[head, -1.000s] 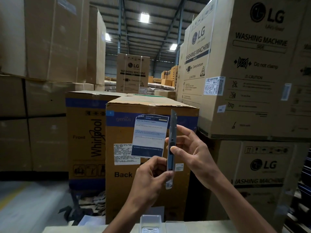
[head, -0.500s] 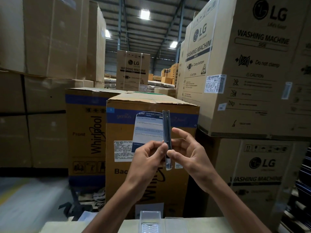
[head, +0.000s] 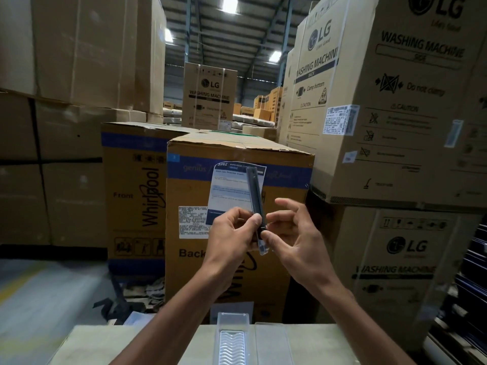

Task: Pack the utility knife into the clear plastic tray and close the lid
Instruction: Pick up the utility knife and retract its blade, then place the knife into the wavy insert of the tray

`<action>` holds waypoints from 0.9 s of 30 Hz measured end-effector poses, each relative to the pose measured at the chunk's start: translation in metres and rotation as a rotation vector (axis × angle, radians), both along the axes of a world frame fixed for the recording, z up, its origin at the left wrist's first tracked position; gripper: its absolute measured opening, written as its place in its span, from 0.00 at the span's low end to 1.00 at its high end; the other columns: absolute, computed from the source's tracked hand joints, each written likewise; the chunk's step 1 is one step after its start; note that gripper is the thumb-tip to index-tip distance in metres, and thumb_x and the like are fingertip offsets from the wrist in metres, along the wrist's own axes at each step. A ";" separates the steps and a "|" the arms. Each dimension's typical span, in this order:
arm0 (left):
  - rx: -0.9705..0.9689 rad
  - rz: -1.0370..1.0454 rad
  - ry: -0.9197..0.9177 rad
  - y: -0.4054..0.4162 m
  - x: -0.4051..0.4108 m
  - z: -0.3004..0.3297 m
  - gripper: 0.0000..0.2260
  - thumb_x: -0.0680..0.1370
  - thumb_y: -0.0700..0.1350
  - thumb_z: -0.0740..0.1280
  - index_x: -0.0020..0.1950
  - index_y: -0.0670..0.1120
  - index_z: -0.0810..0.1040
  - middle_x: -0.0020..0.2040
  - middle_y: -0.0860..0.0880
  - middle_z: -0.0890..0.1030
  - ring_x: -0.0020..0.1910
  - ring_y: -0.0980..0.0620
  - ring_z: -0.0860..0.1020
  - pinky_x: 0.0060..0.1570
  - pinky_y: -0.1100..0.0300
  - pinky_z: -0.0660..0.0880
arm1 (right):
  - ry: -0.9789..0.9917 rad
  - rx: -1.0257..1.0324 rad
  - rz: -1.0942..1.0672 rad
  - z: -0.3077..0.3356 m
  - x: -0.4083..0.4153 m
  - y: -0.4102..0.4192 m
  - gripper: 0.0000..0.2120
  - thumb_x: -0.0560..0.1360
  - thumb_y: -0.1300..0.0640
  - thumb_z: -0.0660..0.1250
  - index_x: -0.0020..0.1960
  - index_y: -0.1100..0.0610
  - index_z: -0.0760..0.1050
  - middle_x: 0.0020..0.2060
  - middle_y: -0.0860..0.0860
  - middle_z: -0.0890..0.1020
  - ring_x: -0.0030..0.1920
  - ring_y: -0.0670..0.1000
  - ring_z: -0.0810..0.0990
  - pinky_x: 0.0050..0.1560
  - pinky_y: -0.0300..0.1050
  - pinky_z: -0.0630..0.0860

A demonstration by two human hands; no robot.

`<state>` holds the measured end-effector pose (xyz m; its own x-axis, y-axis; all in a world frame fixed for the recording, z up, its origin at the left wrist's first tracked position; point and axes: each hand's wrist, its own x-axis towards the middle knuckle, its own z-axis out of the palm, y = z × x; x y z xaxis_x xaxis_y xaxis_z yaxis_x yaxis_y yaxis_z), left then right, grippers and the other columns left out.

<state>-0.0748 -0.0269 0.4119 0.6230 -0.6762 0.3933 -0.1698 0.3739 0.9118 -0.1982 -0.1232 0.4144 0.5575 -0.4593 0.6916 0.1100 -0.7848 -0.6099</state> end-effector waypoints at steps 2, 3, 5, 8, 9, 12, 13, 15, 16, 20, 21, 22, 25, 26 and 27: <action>0.002 0.005 0.044 -0.001 0.001 -0.004 0.05 0.80 0.45 0.69 0.49 0.45 0.82 0.45 0.43 0.86 0.43 0.49 0.87 0.40 0.58 0.85 | 0.004 -0.121 -0.046 -0.010 0.002 0.003 0.24 0.73 0.57 0.76 0.66 0.49 0.73 0.53 0.47 0.81 0.51 0.41 0.82 0.49 0.33 0.81; 0.007 0.009 0.059 -0.002 0.001 -0.005 0.04 0.80 0.45 0.69 0.49 0.45 0.82 0.44 0.44 0.86 0.43 0.49 0.87 0.39 0.58 0.84 | 0.016 -0.168 -0.057 -0.016 0.004 0.005 0.22 0.74 0.56 0.76 0.65 0.49 0.74 0.53 0.46 0.81 0.50 0.41 0.82 0.48 0.32 0.80; 0.023 0.018 0.082 -0.003 0.002 -0.009 0.04 0.80 0.45 0.70 0.48 0.46 0.82 0.44 0.45 0.87 0.43 0.49 0.88 0.40 0.56 0.85 | 0.037 -0.217 -0.082 -0.026 0.006 0.008 0.21 0.75 0.55 0.75 0.66 0.50 0.75 0.52 0.46 0.80 0.49 0.40 0.81 0.48 0.30 0.79; 0.039 0.027 0.126 -0.005 0.003 -0.018 0.04 0.79 0.46 0.71 0.47 0.46 0.83 0.44 0.45 0.86 0.43 0.49 0.88 0.42 0.52 0.86 | 0.038 -0.255 -0.140 -0.037 0.010 0.011 0.20 0.76 0.54 0.74 0.66 0.51 0.75 0.52 0.48 0.80 0.46 0.42 0.80 0.47 0.31 0.79; 0.047 0.029 0.139 -0.005 0.003 -0.022 0.04 0.79 0.46 0.71 0.47 0.46 0.83 0.44 0.45 0.86 0.44 0.48 0.88 0.42 0.51 0.86 | 0.042 -0.271 -0.161 -0.041 0.010 0.013 0.19 0.76 0.54 0.74 0.65 0.51 0.75 0.52 0.49 0.80 0.46 0.43 0.80 0.47 0.33 0.80; 0.082 0.028 0.189 -0.004 0.004 -0.036 0.03 0.79 0.45 0.71 0.47 0.46 0.82 0.46 0.44 0.86 0.44 0.49 0.88 0.42 0.51 0.86 | 0.093 -0.320 -0.205 -0.052 0.010 0.014 0.18 0.75 0.55 0.74 0.64 0.53 0.76 0.52 0.52 0.82 0.49 0.47 0.81 0.51 0.39 0.80; 0.094 0.022 0.199 -0.003 0.004 -0.040 0.03 0.79 0.45 0.71 0.47 0.46 0.82 0.46 0.44 0.86 0.43 0.49 0.88 0.41 0.52 0.86 | 0.121 -0.331 -0.216 -0.056 0.010 0.015 0.19 0.75 0.55 0.75 0.64 0.53 0.76 0.53 0.52 0.83 0.50 0.47 0.81 0.52 0.37 0.79; 0.122 0.020 0.204 -0.003 0.005 -0.050 0.04 0.79 0.45 0.70 0.47 0.46 0.81 0.47 0.43 0.86 0.44 0.48 0.88 0.40 0.52 0.86 | 0.180 -0.340 -0.241 -0.065 0.009 0.016 0.20 0.74 0.55 0.76 0.64 0.54 0.76 0.54 0.53 0.83 0.50 0.48 0.82 0.53 0.28 0.73; 0.137 0.021 0.206 -0.003 0.005 -0.054 0.04 0.79 0.45 0.70 0.47 0.46 0.81 0.47 0.43 0.86 0.44 0.48 0.88 0.40 0.52 0.86 | 0.205 -0.340 -0.253 -0.069 0.009 0.017 0.20 0.74 0.55 0.76 0.64 0.53 0.76 0.54 0.53 0.83 0.51 0.47 0.82 0.52 0.23 0.69; 0.185 0.037 0.203 -0.004 0.004 -0.068 0.04 0.80 0.45 0.69 0.47 0.46 0.81 0.48 0.42 0.86 0.45 0.48 0.87 0.39 0.55 0.85 | 0.252 -0.319 -0.265 -0.083 0.008 0.023 0.20 0.75 0.54 0.75 0.65 0.52 0.75 0.55 0.51 0.82 0.51 0.45 0.81 0.50 0.19 0.65; 0.192 0.041 0.209 -0.004 0.004 -0.071 0.04 0.80 0.46 0.70 0.47 0.46 0.81 0.47 0.42 0.86 0.45 0.48 0.87 0.38 0.56 0.84 | 0.253 -0.317 -0.265 -0.086 0.008 0.024 0.21 0.75 0.54 0.75 0.66 0.52 0.75 0.55 0.51 0.83 0.51 0.45 0.82 0.51 0.20 0.65; 0.199 0.044 0.218 -0.004 0.004 -0.074 0.05 0.80 0.46 0.70 0.46 0.46 0.81 0.47 0.42 0.86 0.45 0.47 0.87 0.38 0.56 0.84 | 0.255 -0.314 -0.265 -0.089 0.008 0.024 0.21 0.75 0.55 0.74 0.67 0.52 0.75 0.56 0.51 0.83 0.51 0.46 0.82 0.52 0.22 0.66; 0.227 0.045 0.244 -0.002 0.002 -0.082 0.06 0.80 0.46 0.69 0.46 0.45 0.81 0.47 0.41 0.86 0.46 0.45 0.87 0.40 0.52 0.85 | 0.274 -0.308 -0.276 -0.096 0.006 0.026 0.21 0.75 0.56 0.74 0.67 0.53 0.75 0.54 0.52 0.84 0.50 0.48 0.83 0.53 0.28 0.71; 0.236 0.045 0.250 -0.002 0.001 -0.084 0.07 0.80 0.47 0.69 0.46 0.45 0.81 0.48 0.41 0.85 0.47 0.44 0.87 0.40 0.51 0.86 | 0.284 -0.311 -0.284 -0.099 0.006 0.027 0.20 0.75 0.56 0.74 0.66 0.54 0.76 0.54 0.53 0.84 0.50 0.48 0.83 0.53 0.29 0.71; 0.246 0.046 0.251 -0.002 0.001 -0.087 0.08 0.80 0.48 0.68 0.45 0.46 0.81 0.48 0.40 0.85 0.47 0.43 0.87 0.41 0.51 0.85 | 0.293 -0.311 -0.291 -0.102 0.006 0.027 0.20 0.75 0.56 0.74 0.66 0.54 0.76 0.54 0.53 0.84 0.49 0.49 0.84 0.53 0.30 0.72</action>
<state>-0.0739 -0.0284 0.3253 0.7115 -0.7007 0.0525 0.0598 0.1348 0.9891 -0.1926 -0.0960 0.3121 0.6279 -0.4217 0.6541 -0.2801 -0.9066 -0.3156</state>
